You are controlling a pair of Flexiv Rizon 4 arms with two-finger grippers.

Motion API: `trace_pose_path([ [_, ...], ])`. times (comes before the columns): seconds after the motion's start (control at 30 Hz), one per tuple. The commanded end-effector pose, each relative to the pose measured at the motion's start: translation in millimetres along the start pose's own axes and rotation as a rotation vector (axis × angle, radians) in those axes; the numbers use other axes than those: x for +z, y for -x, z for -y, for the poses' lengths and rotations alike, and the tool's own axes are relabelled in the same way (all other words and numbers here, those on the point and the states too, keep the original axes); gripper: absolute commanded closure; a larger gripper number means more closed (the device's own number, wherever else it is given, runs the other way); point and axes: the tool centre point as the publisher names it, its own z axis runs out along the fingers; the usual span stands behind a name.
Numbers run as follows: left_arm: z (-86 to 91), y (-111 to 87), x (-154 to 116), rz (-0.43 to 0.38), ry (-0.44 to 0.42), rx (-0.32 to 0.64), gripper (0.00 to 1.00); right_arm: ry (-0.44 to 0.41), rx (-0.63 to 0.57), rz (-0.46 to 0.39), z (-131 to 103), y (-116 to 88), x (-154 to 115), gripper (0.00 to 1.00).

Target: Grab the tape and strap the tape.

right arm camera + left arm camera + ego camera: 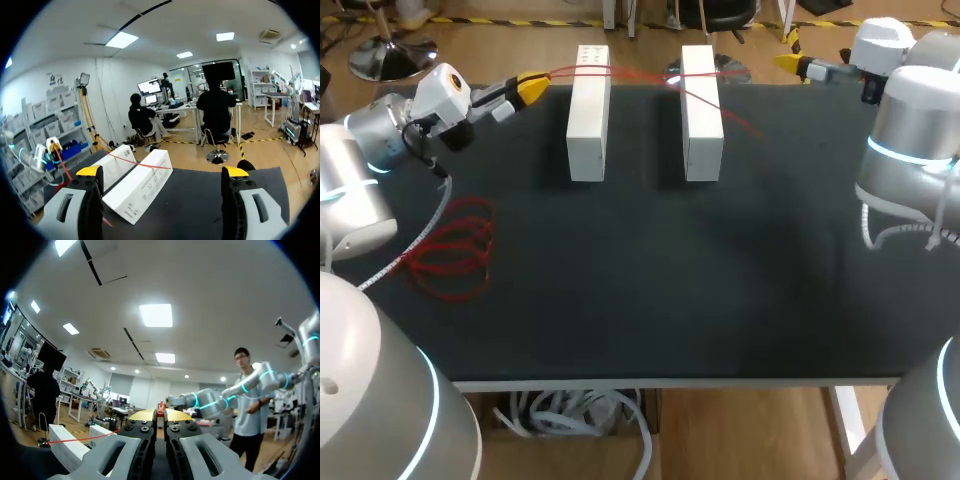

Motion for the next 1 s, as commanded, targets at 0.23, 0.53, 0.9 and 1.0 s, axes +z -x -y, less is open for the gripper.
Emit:
trace_pose_path([
  [0.23, 0.9, -3.0, 1, 0.012, 0.002, 0.003, 1.0, 0.178, 0.051, 0.051, 11, -32, -20, 0.0],
  [0.53, 0.9, -3.0, 1, 0.012, 0.002, 0.003, 1.0, 0.234, 0.309, 0.077, 20, -60, -39, 0.0],
  [0.9, 0.9, -3.0, 1, 0.012, 0.002, 0.003, 1.0, 0.395, 0.769, 0.153, 29, -91, -62, 0.0],
  [1.0, 0.9, -3.0, 1, 0.012, 0.002, 0.003, 1.0, 0.432, 0.87, 0.162, 30, -98, -68, 0.0],
])
